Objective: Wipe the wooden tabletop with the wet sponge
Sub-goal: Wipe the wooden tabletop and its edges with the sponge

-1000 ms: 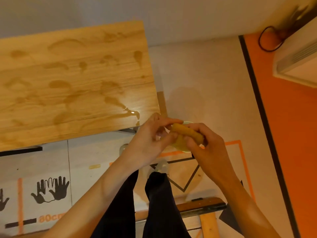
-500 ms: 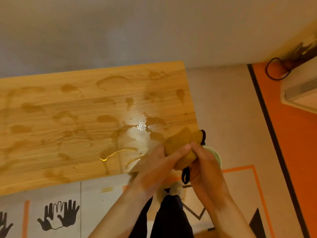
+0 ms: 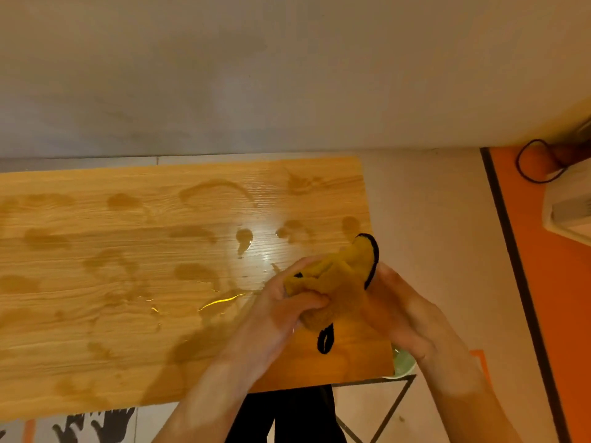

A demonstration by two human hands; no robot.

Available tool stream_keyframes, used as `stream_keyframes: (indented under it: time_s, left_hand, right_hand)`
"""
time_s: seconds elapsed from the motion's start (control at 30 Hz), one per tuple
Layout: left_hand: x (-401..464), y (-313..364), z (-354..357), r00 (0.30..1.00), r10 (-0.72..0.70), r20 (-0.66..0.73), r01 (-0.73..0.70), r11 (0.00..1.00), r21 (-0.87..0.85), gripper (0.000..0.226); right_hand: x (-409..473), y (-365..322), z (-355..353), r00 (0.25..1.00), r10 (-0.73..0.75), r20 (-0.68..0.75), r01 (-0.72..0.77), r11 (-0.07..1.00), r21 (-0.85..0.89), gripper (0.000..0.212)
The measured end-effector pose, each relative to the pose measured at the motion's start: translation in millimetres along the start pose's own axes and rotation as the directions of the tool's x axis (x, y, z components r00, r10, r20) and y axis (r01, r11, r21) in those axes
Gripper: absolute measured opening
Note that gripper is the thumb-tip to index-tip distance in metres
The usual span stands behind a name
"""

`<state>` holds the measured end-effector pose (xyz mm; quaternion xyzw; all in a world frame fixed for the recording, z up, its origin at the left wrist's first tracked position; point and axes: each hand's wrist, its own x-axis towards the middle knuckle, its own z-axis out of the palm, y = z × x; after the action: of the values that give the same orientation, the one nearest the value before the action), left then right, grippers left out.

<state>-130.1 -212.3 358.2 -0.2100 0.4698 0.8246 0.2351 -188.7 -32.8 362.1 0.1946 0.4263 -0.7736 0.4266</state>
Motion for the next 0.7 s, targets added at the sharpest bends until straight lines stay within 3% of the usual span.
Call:
stream_keyframes:
  time_s: [0.07,0.17,0.23,0.3,0.4,0.47,0.53,0.63,0.7]
  left_hand:
    - [12,6,-1,0.999,-0.030,0.018,0.029,0.997,0.070,0.044]
    - [33,10,6,0.995,-0.035,-0.094,0.045,0.992,0.114,0.029]
    - [51,8,15,0.973,-0.013,-0.229,0.042,0.992,0.120,0.017]
    - [69,3,22,0.937,0.050,-0.345,0.007,0.987,0.162,0.018]
    - [87,3,25,0.915,0.071,-0.396,-0.015,0.990,0.143,0.025]
    - [91,0,24,0.936,0.029,-0.351,0.014,0.993,0.119,0.027]
    - [95,0,22,0.972,-0.026,-0.234,0.052,0.993,0.105,0.027]
    - [113,14,13,0.985,-0.117,-0.130,0.103,0.989,-0.109,0.044]
    - [124,26,0,0.981,-0.098,-0.168,0.088,0.994,-0.065,0.034]
  right_hand:
    - [14,-12,-5,0.999,0.033,-0.015,-0.033,0.999,-0.018,0.057]
    - [33,-25,-8,0.946,-0.263,-0.188,0.164,0.893,-0.419,0.021]
    - [41,-28,-8,0.820,-0.522,-0.237,0.274,0.721,-0.637,0.024]
    - [47,-26,-3,0.743,-0.639,-0.200,0.301,0.586,-0.752,0.027]
    - [54,-11,4,0.784,-0.621,0.000,0.270,0.341,-0.901,0.041]
    - [59,0,4,0.867,-0.474,0.153,0.237,0.124,-0.964,0.056]
    - [66,0,-1,0.906,-0.380,0.186,0.220,0.048,-0.974,0.066]
    - [83,-20,-12,0.836,-0.503,0.217,0.278,0.047,-0.960,0.059]
    - [103,-36,-20,0.739,-0.617,0.272,0.280,-0.086,-0.956,0.052]
